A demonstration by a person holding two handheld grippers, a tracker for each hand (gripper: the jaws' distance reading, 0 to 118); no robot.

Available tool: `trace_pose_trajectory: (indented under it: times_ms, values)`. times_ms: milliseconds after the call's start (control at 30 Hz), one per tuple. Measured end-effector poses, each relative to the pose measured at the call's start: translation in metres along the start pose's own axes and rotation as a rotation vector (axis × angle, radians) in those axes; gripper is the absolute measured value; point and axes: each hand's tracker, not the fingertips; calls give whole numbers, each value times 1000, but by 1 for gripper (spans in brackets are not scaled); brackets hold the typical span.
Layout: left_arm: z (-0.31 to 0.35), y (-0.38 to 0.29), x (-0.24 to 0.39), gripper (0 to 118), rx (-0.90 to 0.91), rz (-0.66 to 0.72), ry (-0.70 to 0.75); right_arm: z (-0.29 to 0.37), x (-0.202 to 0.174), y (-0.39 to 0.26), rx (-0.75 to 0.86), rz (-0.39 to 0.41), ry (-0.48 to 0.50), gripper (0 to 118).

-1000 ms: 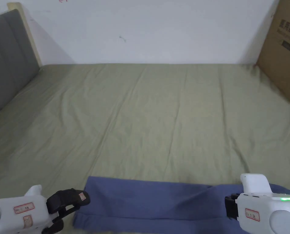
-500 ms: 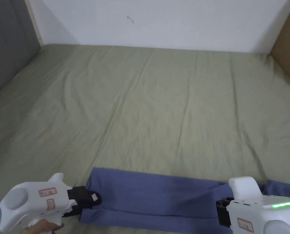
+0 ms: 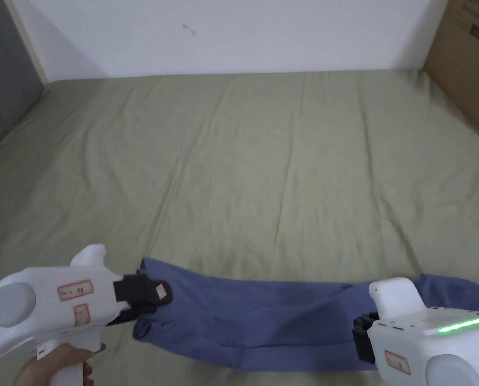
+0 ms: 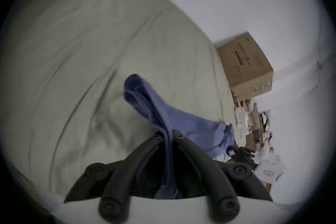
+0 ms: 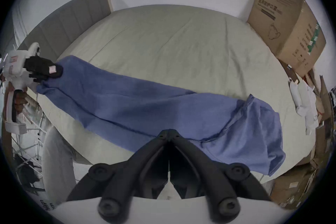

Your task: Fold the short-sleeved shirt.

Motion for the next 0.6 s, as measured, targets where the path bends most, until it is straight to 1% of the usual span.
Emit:
trace_pose_trajectory:
  times_ms: [67,133,167,200,267,333,367,400,433,467,500,533,567,600]
  values:
    - [-7,7,32,5,9,-112,-6,6,14,-4,9,-31,3,0]
    - [-16,5,64,5,-3,-204,-28,12,29,-9,19,-61,-14,0]
    - [-27,-1,90,5,-5,-257,-37,16,38,-13,23,-75,-27,0]
    - [-36,-5,104,5,-26,-265,-58,19,44,-15,24,-89,-40,0]
    - [-65,-17,132,6,-93,-329,-107,25,61,-23,28,-132,-60,0]
    - [-99,-27,151,9,-162,-363,-114,30,76,-32,33,-167,-72,0]
    - [-118,-37,160,18,-208,-362,-94,32,86,-37,36,-182,-87,0]
    - [-132,-45,165,48,-233,-351,-104,34,92,-41,38,-194,-103,0]
    - [-147,-52,171,70,-252,-337,-129,35,99,-45,35,-209,-119,0]
    - [-164,-59,171,81,-285,-300,-164,37,107,-49,33,-230,-133,0]
    - [-175,-65,171,81,-313,-259,-162,38,114,-52,35,-257,-141,0]
    - [-185,-72,170,107,-341,-219,-152,40,121,-56,34,-284,-142,0]
    - [-188,-74,170,118,-353,-189,-156,42,127,-60,36,-304,-138,0]
    - [-186,-75,166,117,-332,-164,-161,44,131,-63,39,-318,-139,0]
